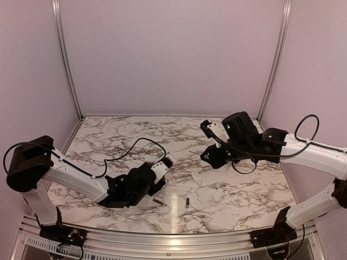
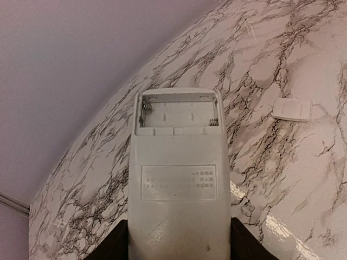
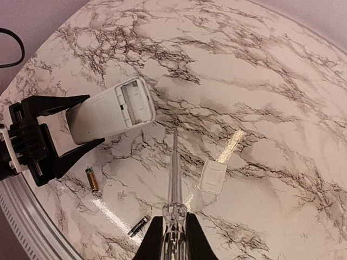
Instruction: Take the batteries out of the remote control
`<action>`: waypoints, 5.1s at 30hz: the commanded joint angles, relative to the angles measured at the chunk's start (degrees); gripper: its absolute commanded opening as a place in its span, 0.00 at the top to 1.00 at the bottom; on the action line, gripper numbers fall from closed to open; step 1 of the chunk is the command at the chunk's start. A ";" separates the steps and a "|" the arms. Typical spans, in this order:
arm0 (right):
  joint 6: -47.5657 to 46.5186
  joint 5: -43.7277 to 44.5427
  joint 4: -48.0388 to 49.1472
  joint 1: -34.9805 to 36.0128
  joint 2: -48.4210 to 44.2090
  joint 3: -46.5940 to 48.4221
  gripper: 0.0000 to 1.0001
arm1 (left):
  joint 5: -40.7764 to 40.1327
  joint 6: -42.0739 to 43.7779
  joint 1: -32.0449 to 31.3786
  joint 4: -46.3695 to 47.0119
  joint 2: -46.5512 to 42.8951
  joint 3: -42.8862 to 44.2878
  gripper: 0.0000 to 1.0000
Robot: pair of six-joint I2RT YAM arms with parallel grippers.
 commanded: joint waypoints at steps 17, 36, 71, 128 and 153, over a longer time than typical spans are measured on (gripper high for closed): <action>13.39 41.30 2.85 -3.78 5.89 -7.67 1.00 | 2.66 -14.27 6.06 -5.07 -8.59 -0.31 1.00; 7.33 29.19 20.67 -14.33 14.38 -13.97 1.00 | 8.62 -19.74 9.55 -3.79 -13.23 -3.41 1.00; 14.92 19.77 19.43 -15.92 19.73 -18.69 0.83 | 9.95 -20.45 10.09 -3.46 -14.53 -4.15 1.00; 7.81 3.72 34.75 -13.04 -10.43 -28.70 0.02 | 12.29 -44.67 21.56 -19.38 -22.39 -18.05 1.00; 7.24 3.88 34.38 -12.76 -11.44 -29.42 0.02 | 16.10 -49.52 22.39 -14.44 -16.49 -21.47 0.66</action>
